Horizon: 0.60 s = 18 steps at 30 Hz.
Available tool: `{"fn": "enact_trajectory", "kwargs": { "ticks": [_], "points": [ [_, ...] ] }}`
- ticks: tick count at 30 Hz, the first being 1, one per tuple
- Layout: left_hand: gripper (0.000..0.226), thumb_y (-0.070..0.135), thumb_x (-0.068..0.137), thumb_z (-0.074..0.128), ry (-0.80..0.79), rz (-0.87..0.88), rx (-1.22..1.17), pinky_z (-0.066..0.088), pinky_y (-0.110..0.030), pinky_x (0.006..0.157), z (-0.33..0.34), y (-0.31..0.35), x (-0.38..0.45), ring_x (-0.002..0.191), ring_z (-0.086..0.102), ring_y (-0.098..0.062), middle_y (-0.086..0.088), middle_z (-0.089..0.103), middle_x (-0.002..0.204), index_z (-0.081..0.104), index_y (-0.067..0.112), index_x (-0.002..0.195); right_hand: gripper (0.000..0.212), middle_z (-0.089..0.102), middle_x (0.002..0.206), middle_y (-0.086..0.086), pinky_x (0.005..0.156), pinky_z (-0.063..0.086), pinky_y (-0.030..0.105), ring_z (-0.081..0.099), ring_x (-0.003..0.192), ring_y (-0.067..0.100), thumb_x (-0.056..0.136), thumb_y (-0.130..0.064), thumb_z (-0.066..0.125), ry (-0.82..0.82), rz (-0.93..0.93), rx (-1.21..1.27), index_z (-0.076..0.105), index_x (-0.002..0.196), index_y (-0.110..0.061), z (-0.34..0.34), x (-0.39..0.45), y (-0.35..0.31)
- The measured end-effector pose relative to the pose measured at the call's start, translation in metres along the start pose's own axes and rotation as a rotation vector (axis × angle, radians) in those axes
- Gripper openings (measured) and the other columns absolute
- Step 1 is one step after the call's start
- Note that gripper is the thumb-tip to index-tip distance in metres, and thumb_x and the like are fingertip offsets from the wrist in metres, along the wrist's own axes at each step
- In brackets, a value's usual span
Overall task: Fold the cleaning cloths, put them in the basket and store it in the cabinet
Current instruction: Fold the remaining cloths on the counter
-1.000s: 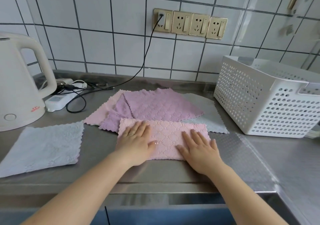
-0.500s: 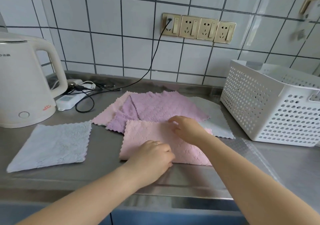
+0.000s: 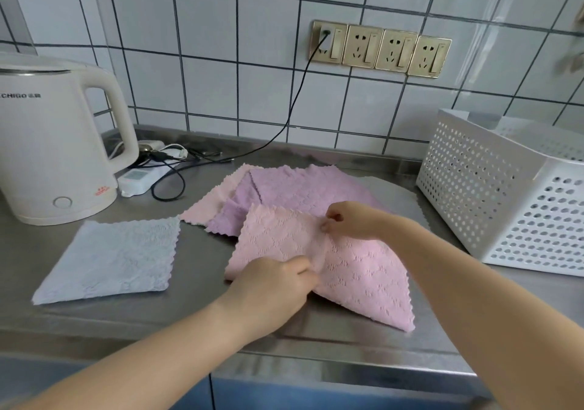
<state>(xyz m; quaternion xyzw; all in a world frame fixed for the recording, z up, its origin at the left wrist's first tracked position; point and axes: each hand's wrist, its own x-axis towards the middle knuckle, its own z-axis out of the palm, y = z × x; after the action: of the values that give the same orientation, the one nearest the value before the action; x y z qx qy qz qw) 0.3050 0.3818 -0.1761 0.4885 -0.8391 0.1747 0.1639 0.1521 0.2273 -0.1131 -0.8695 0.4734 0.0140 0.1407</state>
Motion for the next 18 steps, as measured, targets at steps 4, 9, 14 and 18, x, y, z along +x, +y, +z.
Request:
{"fn": "enact_trajectory", "kwargs": {
  "ticks": [4, 9, 14, 18],
  "points": [
    [0.016, 0.015, 0.079, 0.051, 0.11, -0.034, -0.137, 0.047, -0.028, 0.042, -0.014, -0.02, -0.014, 0.051, 0.058, -0.017, 0.007, 0.063, 0.088, 0.065, 0.019, 0.083, 0.018, 0.059, 0.093, -0.009, 0.066, 0.039, 0.02, 0.053, 0.077, 0.008, 0.089, -0.035, 0.061, 0.07, -0.001, 0.271, 0.055, 0.102, -0.025, -0.012, -0.021, 0.01],
    [0.024, 0.025, 0.089, 0.043, 0.127, -0.105, -0.322, 0.05, -0.021, 0.082, -0.019, -0.046, -0.014, 0.099, 0.06, -0.002, 0.01, 0.064, 0.114, 0.065, 0.019, 0.096, 0.007, 0.067, 0.086, 0.0, 0.067, 0.042, 0.03, 0.05, 0.071, 0.016, 0.092, -0.017, 0.059, 0.106, -0.048, 0.683, 0.057, 0.094, -0.024, 0.002, -0.055, 0.021],
    [0.018, 0.012, 0.094, 0.048, -0.045, -0.177, -0.494, 0.044, -0.024, 0.094, -0.004, -0.049, -0.006, 0.11, 0.052, 0.004, 0.021, 0.057, 0.118, 0.063, 0.021, 0.101, 0.039, 0.064, 0.117, -0.014, 0.106, 0.041, 0.034, 0.059, 0.114, 0.011, 0.094, -0.003, 0.049, 0.092, -0.011, 0.686, 0.066, 0.107, -0.035, 0.037, -0.081, 0.028],
    [0.018, 0.023, 0.09, 0.041, 0.161, -0.086, -0.546, 0.039, -0.009, 0.092, -0.009, -0.039, -0.01, 0.109, 0.052, 0.008, 0.02, 0.057, 0.117, 0.057, 0.027, 0.097, 0.04, 0.055, 0.126, -0.025, 0.108, 0.033, 0.018, 0.047, 0.118, -0.013, 0.096, -0.005, 0.049, 0.293, -0.069, 0.898, 0.06, 0.115, -0.039, 0.046, -0.105, 0.032]
  ]
}}
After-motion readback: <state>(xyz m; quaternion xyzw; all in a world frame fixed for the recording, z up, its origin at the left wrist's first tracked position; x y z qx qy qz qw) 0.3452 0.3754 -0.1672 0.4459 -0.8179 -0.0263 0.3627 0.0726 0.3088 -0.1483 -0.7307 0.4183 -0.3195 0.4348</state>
